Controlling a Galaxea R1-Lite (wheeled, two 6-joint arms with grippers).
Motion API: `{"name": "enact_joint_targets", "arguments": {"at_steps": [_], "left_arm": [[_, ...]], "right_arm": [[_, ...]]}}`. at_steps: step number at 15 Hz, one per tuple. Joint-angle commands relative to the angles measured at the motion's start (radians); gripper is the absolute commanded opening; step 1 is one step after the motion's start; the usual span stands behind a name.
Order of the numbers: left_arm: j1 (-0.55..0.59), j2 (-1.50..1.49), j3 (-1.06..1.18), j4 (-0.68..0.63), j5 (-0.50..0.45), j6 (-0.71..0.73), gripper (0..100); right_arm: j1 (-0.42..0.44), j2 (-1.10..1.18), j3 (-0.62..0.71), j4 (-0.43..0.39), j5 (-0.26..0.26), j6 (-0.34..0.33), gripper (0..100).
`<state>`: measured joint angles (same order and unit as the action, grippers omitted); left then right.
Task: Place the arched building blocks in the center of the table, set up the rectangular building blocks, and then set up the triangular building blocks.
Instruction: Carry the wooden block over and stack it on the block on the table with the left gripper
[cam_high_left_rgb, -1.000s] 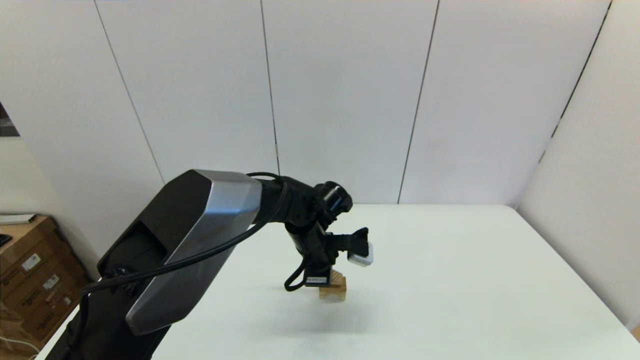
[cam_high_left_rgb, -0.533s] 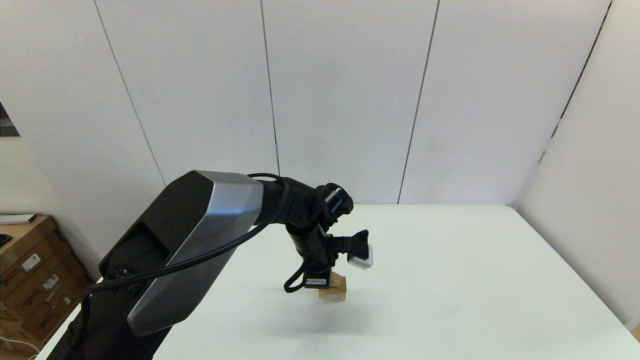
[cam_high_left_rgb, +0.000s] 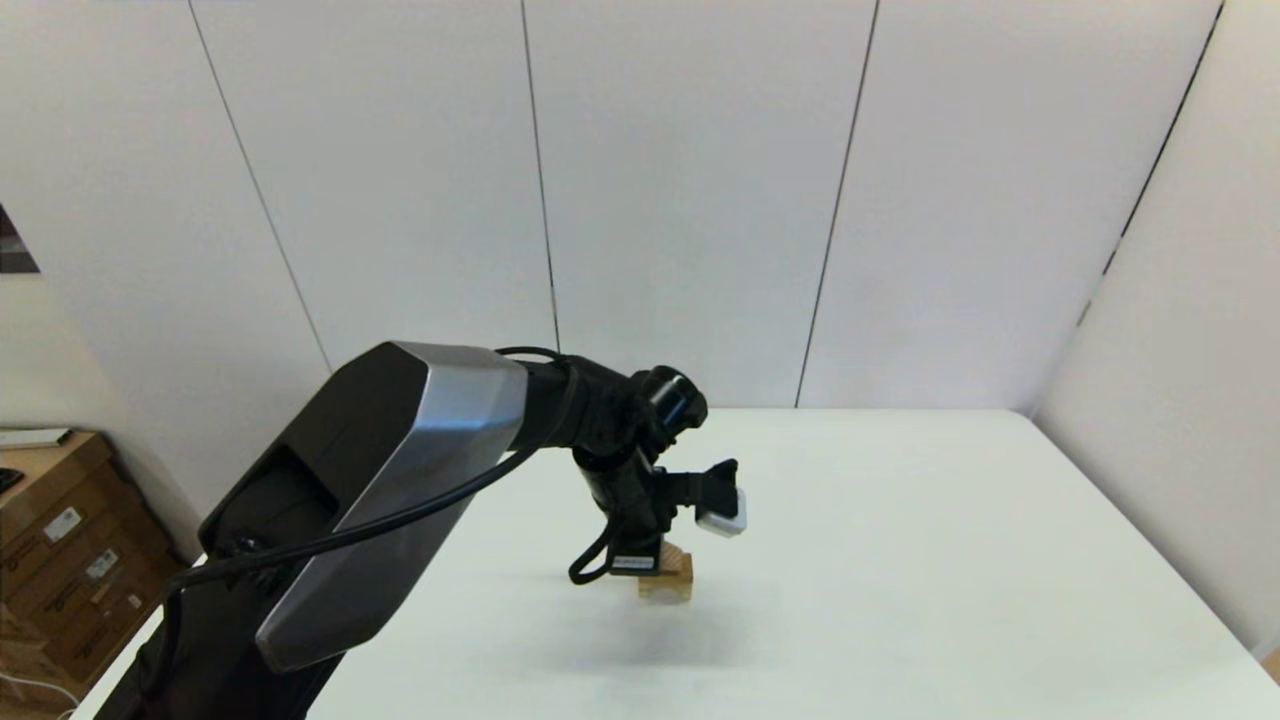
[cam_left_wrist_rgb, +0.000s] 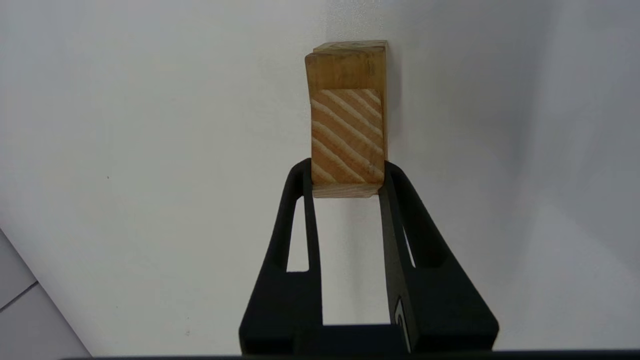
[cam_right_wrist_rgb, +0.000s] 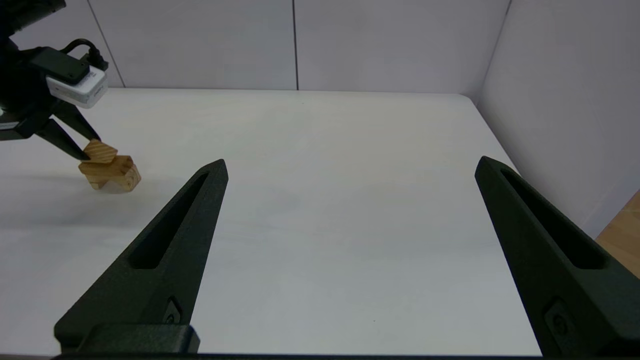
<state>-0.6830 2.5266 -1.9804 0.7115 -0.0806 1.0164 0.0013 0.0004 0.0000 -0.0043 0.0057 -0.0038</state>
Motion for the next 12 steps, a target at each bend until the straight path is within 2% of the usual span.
{"name": "enact_joint_targets", "arguments": {"at_steps": [1, 12], "left_arm": [[-0.007, 0.004, 0.000, 0.006, -0.001, 0.004, 0], [-0.013, 0.006, 0.000, 0.003, 0.001, 0.004, 0]], "right_arm": [[0.000, -0.002, 0.002, 0.000, 0.000, -0.001, 100], [0.000, -0.002, 0.002, 0.000, 0.000, -0.001, 100]]}}
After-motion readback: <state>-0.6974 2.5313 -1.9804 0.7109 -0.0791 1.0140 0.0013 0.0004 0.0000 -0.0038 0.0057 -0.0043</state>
